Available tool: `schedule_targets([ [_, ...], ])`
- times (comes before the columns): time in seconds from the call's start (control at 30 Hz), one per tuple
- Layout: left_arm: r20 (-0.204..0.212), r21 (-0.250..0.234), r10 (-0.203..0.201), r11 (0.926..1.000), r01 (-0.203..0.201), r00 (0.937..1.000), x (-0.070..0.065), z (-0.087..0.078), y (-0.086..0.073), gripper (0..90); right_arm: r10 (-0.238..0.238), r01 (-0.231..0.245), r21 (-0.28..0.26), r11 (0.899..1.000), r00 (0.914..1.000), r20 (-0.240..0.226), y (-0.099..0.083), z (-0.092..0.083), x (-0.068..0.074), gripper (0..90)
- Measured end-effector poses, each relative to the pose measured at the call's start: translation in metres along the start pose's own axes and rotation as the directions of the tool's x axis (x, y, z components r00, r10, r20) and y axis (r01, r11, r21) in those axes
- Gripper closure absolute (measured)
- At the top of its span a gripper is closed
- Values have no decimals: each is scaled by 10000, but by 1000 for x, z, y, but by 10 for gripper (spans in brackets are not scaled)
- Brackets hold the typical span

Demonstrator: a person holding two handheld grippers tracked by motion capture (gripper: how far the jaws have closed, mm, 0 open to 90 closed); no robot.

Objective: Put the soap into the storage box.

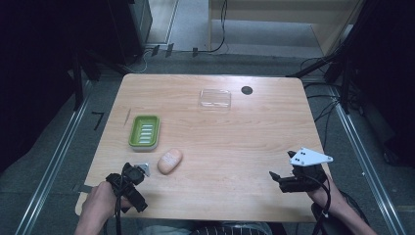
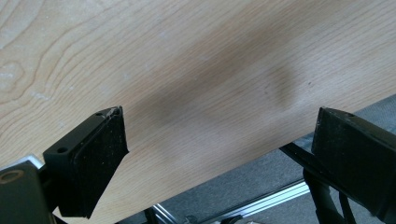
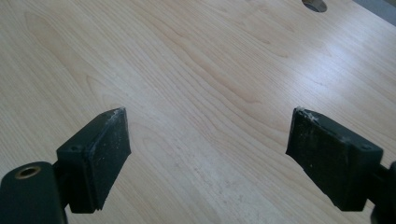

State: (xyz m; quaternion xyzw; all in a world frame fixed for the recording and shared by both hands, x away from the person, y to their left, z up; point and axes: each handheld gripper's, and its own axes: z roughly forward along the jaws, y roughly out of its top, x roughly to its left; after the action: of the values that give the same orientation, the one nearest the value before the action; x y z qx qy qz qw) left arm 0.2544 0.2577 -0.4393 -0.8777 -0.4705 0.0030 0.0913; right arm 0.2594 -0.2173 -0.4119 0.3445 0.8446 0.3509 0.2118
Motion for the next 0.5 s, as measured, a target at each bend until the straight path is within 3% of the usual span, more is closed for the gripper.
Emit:
schedule_targets([
  [0.5, 192, -354, 86, 9993, -79, 9998, -1, -1, 0, 9, -77, 77, -13, 10000, 10000, 44, 1, 0, 2, 134],
])
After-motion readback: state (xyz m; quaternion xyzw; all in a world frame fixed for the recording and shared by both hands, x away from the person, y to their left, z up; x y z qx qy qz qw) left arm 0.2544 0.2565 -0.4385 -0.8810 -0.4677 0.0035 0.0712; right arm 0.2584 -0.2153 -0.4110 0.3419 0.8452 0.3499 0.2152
